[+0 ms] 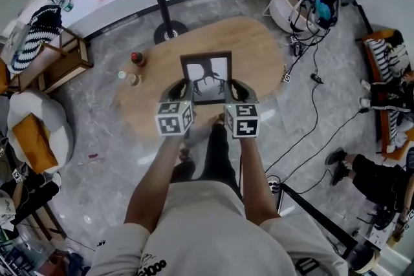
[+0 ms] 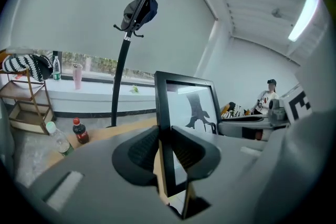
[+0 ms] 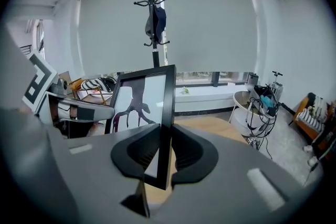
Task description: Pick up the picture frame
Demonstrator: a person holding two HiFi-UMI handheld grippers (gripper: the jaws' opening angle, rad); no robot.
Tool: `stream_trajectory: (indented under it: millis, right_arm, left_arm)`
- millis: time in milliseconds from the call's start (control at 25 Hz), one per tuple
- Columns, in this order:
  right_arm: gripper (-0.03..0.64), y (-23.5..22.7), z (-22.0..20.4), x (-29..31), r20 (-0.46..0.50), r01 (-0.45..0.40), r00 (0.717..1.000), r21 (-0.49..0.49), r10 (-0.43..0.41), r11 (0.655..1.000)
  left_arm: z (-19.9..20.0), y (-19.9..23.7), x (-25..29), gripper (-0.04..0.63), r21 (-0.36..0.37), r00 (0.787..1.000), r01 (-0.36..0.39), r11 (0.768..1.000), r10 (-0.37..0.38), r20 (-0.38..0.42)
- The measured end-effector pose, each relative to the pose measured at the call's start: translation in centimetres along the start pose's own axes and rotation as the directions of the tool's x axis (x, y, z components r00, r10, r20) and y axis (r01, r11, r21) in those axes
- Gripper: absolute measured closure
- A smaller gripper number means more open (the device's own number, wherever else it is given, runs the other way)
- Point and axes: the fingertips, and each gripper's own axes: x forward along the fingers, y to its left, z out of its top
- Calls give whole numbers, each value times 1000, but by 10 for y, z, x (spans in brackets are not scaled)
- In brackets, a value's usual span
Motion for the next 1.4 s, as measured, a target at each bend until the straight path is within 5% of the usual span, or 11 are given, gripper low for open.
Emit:
stream_trajectory:
  millis: [440, 760, 1040, 1400]
  right_arm:
    - [543, 58, 68, -70, 154, 11, 988, -95, 4, 995]
    - [543, 80, 132, -124, 290, 36, 957, -139, 6, 990]
    - [543, 98, 183, -180, 424, 78, 906, -171, 2, 982]
    - [545, 115, 230, -259, 574, 125, 819, -183, 3, 975]
  left_arm:
    - [66, -3, -92, 512, 74, 987, -2, 997, -10, 159]
    - [137, -22, -149, 514, 199, 951, -2, 980, -60, 304]
    - [192, -46, -203, 512, 283, 897, -22, 959, -106, 430]
    - [242, -87, -276, 514, 378, 792, -39, 925, -202, 576]
